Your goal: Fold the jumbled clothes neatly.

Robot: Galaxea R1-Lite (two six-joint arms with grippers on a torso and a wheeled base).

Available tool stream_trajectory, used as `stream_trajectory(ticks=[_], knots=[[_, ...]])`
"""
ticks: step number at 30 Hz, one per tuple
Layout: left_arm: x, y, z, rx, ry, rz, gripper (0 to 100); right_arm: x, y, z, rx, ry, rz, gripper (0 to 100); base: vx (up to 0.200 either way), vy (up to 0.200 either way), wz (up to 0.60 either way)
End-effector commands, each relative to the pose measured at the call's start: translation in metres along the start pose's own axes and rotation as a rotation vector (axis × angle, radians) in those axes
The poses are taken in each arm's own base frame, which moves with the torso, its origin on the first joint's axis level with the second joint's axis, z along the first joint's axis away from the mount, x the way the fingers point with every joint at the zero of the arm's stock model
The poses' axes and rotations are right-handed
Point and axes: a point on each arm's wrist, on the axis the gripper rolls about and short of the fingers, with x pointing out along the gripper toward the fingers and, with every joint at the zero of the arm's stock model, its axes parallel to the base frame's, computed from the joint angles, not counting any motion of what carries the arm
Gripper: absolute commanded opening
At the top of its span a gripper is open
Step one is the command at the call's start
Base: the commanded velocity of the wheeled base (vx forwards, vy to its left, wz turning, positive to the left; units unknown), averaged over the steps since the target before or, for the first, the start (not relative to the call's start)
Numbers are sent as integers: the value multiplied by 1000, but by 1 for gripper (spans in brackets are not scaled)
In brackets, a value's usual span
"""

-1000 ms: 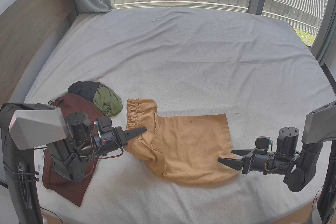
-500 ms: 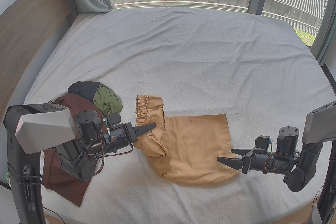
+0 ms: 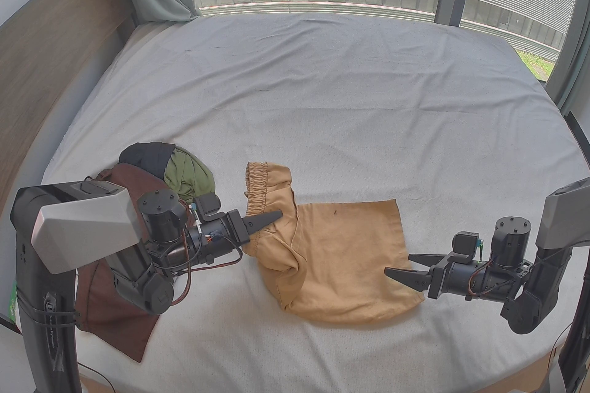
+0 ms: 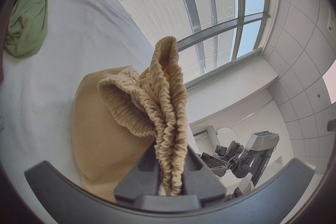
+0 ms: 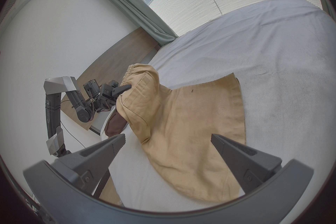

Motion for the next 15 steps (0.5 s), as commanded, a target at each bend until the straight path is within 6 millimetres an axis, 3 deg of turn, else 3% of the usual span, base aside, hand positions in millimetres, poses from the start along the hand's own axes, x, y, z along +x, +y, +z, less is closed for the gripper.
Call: stream_trajectory(ticks=[1,15], knots=[[6,-7,-3,-7,10,-24,0,-4,4,7,-13,-27,8,100,0,0,0],[25,-23,-3,-12,10,-83,0,-6,5,14,-19,-56,7,100,0,0,0]])
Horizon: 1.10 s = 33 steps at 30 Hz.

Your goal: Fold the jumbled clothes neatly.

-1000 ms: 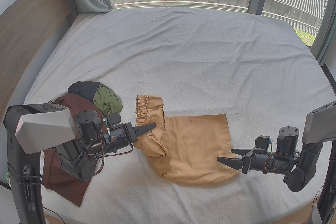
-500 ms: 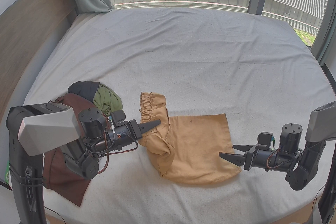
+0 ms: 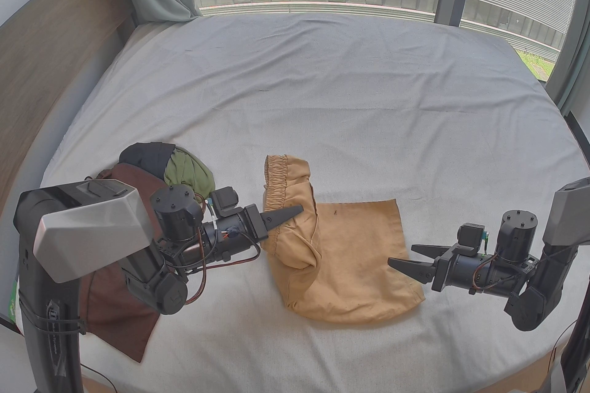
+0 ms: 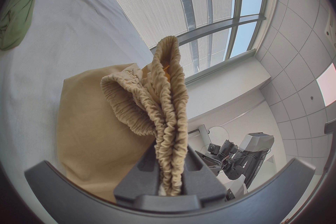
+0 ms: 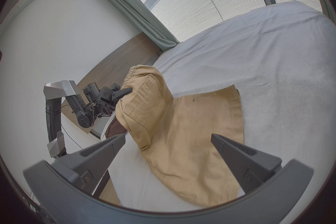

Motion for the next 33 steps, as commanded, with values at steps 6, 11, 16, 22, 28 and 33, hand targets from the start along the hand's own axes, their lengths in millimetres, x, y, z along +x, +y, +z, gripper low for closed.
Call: stream_trajectory(ticks=[6,11,16,22,28,33], knots=[[10,-8,0,-11,2,-35,0,-2,0,6,-6,-24,0,100,0,0,0],[20,-14,-3,-36,15,-60,0,-1,-1,8,-9,-34,-3,100,0,0,0],[29,-16,-11,-56,49,-60,0,-1,-2,11,-14,-45,-4,100,0,0,0],[37,-13,-18,-65,67,-65,0,-1,-5,14,-16,-57,-13,100,0,0,0],[48,-10,-34,-81,107,-69,0,-2,-7,16,-19,-67,-18,100,0,0,0],[56,-6,-44,-91,129,-68,0,-1,-8,17,-19,-74,-28,100,0,0,0]])
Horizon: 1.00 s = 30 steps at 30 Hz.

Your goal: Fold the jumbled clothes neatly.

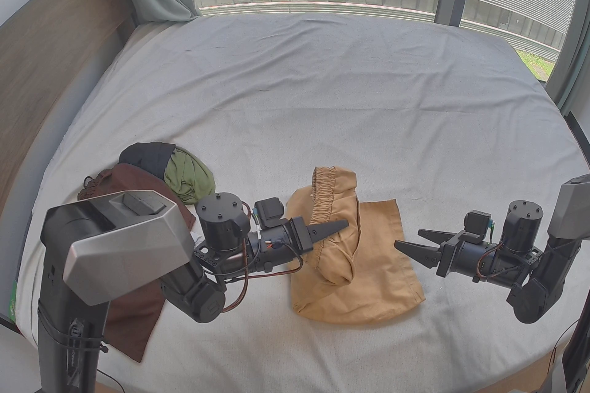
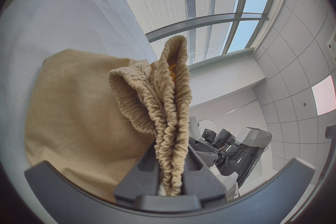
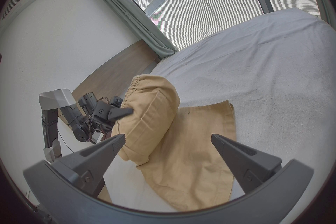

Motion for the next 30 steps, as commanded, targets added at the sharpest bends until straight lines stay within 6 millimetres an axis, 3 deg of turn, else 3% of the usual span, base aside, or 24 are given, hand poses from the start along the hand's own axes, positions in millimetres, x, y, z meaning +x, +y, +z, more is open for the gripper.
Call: stream_trajectory(ticks=[1,14,25,26,30], knots=[[7,8,-10,-12,24,3,0,1,0,2,-4,-9,-1,100,0,0,0],[17,26,-26,-33,43,25,0,1,1,1,-4,-6,3,100,0,0,0],[24,27,-27,-25,40,15,0,1,0,2,-5,-8,2,100,0,0,0],[24,28,-27,-25,38,18,100,2,0,1,-4,-6,2,100,0,0,0],[23,29,-26,-28,37,22,100,1,0,1,-3,-5,1,100,0,0,0]])
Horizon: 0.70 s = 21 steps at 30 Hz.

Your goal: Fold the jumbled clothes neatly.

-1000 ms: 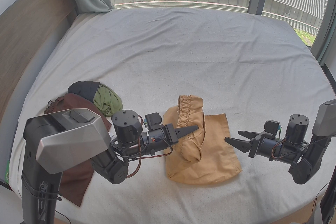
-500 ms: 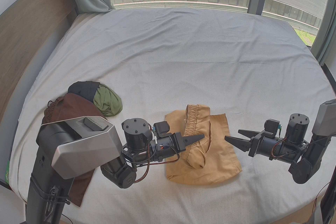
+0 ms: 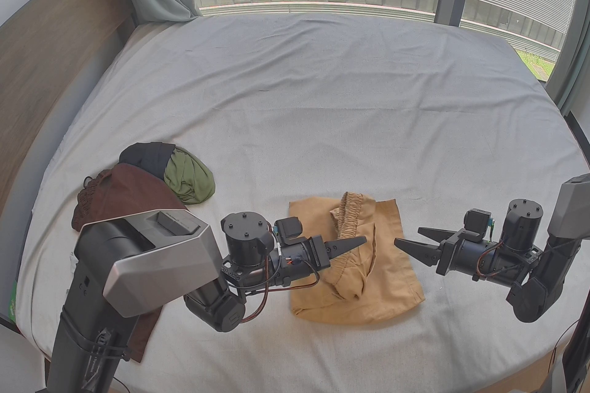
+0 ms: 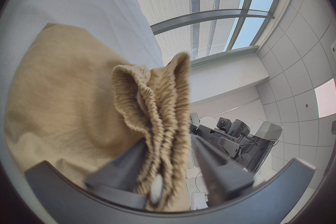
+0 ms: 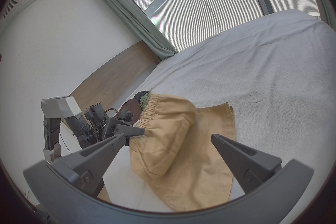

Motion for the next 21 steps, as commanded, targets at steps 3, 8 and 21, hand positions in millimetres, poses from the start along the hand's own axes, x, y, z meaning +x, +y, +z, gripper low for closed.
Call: stream_trajectory(ticks=[3,8,21], knots=[[1,2,2,2,-12,5,100,0,0,-1,1,3,0,100,0,0,0],[1,-2,7,13,-40,8,100,1,0,-1,2,6,2,100,0,0,0],[-24,-22,35,58,-110,13,100,2,6,-11,17,49,18,100,0,0,0]])
